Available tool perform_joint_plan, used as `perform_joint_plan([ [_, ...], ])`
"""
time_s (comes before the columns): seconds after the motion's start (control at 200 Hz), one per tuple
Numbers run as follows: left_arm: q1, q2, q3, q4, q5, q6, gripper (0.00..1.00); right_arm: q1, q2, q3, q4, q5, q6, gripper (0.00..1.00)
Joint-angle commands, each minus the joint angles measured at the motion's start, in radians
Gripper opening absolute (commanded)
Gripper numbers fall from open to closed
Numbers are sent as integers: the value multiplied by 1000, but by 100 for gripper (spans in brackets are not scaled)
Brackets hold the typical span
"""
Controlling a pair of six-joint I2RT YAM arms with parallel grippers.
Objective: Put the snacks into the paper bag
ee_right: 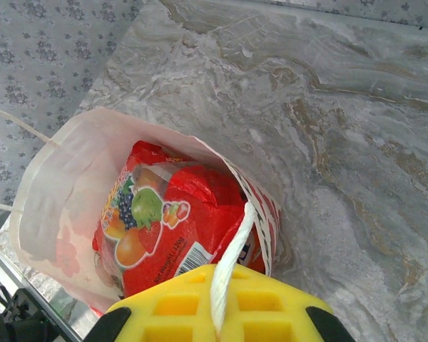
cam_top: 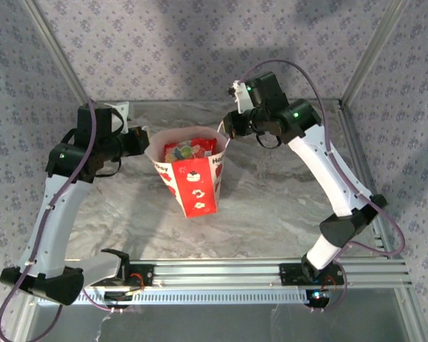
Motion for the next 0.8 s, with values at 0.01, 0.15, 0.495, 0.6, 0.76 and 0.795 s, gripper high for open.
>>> perform_joint_plan([
  [0.01,-16,7,49,107,-3,20,2,-27,-79,26,80,27,-22,0],
  [0.15,-49,21,14,176,-58,43,2,-57,-86,10,88,19,-23,0],
  [0.495,-68,38,12,192,-104,93,2,-66,-130,-145,151,24,-12,0],
  [0.6,-76,14,-71,205,-152,77,2,-70,-148,-192,165,28,-4,0],
  [0.76,-80,-24,-139,219,-154,56,4,-82,-173,-260,174,31,10,0],
  [0.795,-82,-27,-143,215,-154,54,6,-86,-177,-269,173,30,15,0],
])
